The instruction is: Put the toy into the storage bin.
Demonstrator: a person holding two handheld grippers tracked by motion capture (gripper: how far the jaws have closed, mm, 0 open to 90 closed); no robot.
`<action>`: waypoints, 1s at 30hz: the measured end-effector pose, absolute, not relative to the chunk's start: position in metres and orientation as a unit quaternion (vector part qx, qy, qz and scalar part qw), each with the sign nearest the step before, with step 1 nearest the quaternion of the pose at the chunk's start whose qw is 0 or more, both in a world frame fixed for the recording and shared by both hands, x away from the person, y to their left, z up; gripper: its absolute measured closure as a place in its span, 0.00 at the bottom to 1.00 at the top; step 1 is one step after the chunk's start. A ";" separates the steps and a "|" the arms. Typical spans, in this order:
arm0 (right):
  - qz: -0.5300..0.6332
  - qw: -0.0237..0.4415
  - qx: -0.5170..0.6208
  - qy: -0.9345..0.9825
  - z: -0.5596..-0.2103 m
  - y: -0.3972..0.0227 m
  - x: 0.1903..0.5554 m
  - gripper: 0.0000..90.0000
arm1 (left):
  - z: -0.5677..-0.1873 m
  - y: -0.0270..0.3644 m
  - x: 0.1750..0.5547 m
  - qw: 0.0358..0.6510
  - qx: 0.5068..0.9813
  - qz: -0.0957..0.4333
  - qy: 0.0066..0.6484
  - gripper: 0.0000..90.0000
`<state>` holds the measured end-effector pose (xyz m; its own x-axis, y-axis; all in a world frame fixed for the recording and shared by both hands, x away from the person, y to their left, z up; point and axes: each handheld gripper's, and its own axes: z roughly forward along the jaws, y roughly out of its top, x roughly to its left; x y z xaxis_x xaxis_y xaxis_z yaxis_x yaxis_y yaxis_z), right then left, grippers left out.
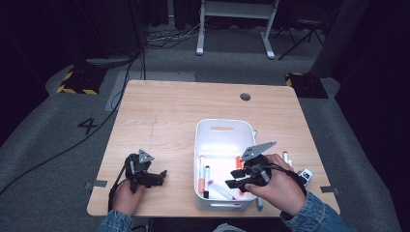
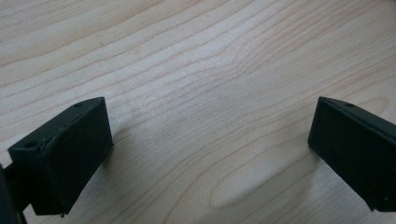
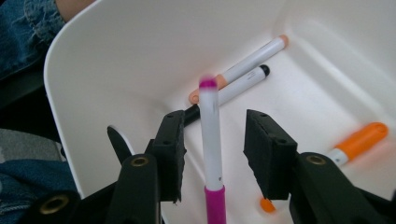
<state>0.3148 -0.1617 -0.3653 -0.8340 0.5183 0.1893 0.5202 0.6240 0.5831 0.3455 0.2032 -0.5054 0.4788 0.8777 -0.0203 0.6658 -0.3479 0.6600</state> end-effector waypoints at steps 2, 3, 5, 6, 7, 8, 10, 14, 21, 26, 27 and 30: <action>-0.344 -0.010 -0.287 -0.894 -0.359 -0.167 0.316 0.61 | -0.505 0.203 0.345 0.308 0.803 0.171 0.481 0.00; -0.344 -0.010 -0.287 -0.894 -0.359 -0.167 0.316 0.61 | -0.505 0.203 0.345 0.308 0.802 0.172 0.481 0.00; -0.356 -0.018 -0.292 -0.888 -0.354 -0.170 0.317 0.61 | -0.505 0.203 0.345 0.308 0.803 0.171 0.481 0.00; -0.367 -0.028 -0.297 -0.881 -0.348 -0.177 0.318 0.61 | -0.505 0.203 0.345 0.309 0.802 0.171 0.482 0.00; -0.367 -0.028 -0.297 -0.881 -0.348 -0.177 0.318 0.61 | -0.505 0.203 0.345 0.308 0.802 0.172 0.481 0.00; -0.369 -0.031 -0.299 -0.880 -0.347 -0.180 0.319 0.61 | -0.505 0.203 0.345 0.308 0.803 0.170 0.481 0.00; -0.382 -0.047 -0.311 -0.869 -0.341 -0.191 0.322 0.63 | -0.505 0.203 0.345 0.308 0.803 0.171 0.481 0.00; -0.388 -0.064 -0.324 -0.861 -0.336 -0.204 0.327 0.64 | -0.505 0.203 0.345 0.308 0.803 0.171 0.481 0.00; -0.394 -0.084 -0.359 -0.842 -0.334 -0.230 0.336 0.66 | -0.505 0.203 0.345 0.308 0.803 0.172 0.481 0.00; -0.384 -0.093 -0.397 -0.829 -0.342 -0.252 0.346 0.68 | -0.505 0.203 0.345 0.308 0.803 0.172 0.481 0.00; -0.384 -0.093 -0.397 -0.829 -0.342 -0.252 0.346 0.68 | -0.505 0.203 0.345 0.308 0.803 0.171 0.481 0.00; -0.371 -0.093 -0.412 -0.827 -0.350 -0.259 0.354 0.69 | -0.505 0.203 0.345 0.308 0.803 0.170 0.481 0.00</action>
